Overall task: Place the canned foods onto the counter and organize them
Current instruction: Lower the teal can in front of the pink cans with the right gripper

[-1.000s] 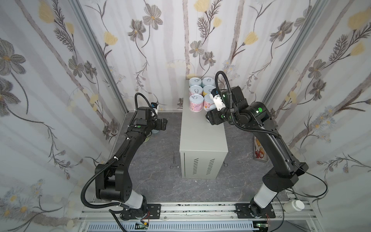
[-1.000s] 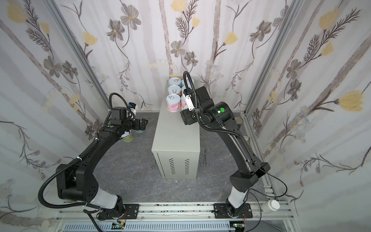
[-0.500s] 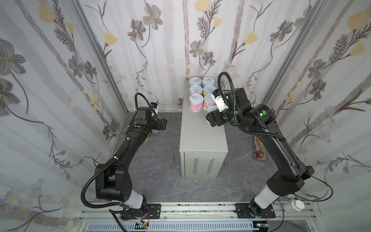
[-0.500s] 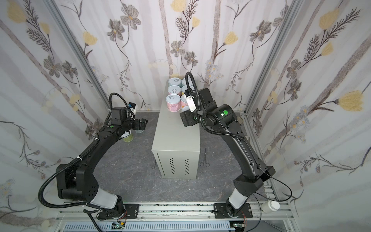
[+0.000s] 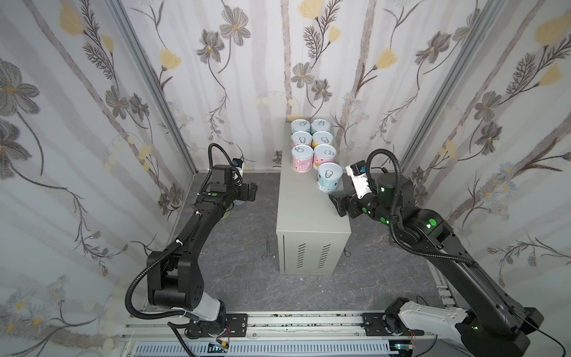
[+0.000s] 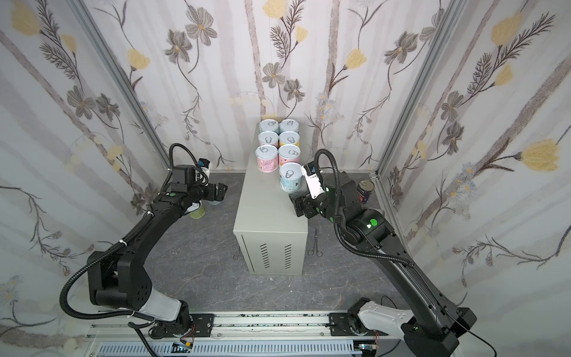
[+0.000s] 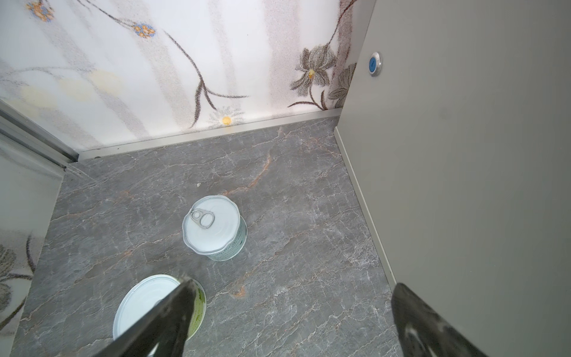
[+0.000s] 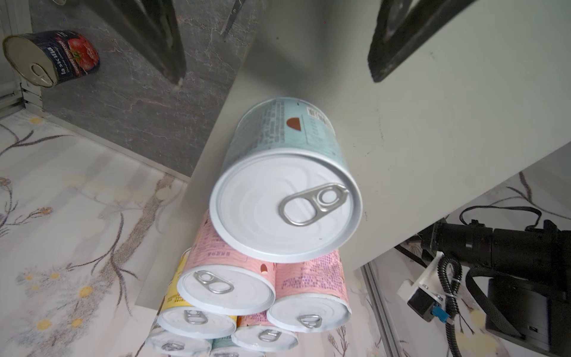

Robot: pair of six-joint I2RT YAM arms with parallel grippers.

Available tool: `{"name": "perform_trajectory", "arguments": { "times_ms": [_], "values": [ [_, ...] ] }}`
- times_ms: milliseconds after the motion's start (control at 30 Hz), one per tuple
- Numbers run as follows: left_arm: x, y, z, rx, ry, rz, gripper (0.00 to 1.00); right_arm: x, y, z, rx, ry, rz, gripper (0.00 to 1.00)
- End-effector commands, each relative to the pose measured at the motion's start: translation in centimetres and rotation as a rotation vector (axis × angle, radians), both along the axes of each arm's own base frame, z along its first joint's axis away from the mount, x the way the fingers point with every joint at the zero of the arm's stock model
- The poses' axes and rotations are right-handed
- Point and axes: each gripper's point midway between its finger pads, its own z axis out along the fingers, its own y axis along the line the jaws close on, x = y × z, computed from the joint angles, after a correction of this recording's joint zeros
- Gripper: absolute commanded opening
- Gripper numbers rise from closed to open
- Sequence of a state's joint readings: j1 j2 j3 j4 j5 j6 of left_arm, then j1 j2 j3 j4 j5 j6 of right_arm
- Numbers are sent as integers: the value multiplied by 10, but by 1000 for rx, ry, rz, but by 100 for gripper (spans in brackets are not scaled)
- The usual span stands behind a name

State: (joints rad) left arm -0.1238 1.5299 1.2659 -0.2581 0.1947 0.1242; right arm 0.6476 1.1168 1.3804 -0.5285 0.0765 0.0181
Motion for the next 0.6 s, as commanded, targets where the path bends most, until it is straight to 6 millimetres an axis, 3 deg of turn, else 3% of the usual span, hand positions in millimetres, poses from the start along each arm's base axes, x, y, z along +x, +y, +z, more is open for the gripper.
{"name": "perform_trajectory", "arguments": {
  "times_ms": [0, 300, 567],
  "values": [
    [1, -3, 4, -2, -13, -18, 100, 4, 5, 29, 114, -130, 4, 91],
    [3, -1, 0, 7, -7, -13, 100, 14, 12, 24, 149, -163, -1, 90],
    [5, -2, -6, 11, 8, -20, 100, 25, 23, 16, 136, -152, 15, 81]
  ]
}}
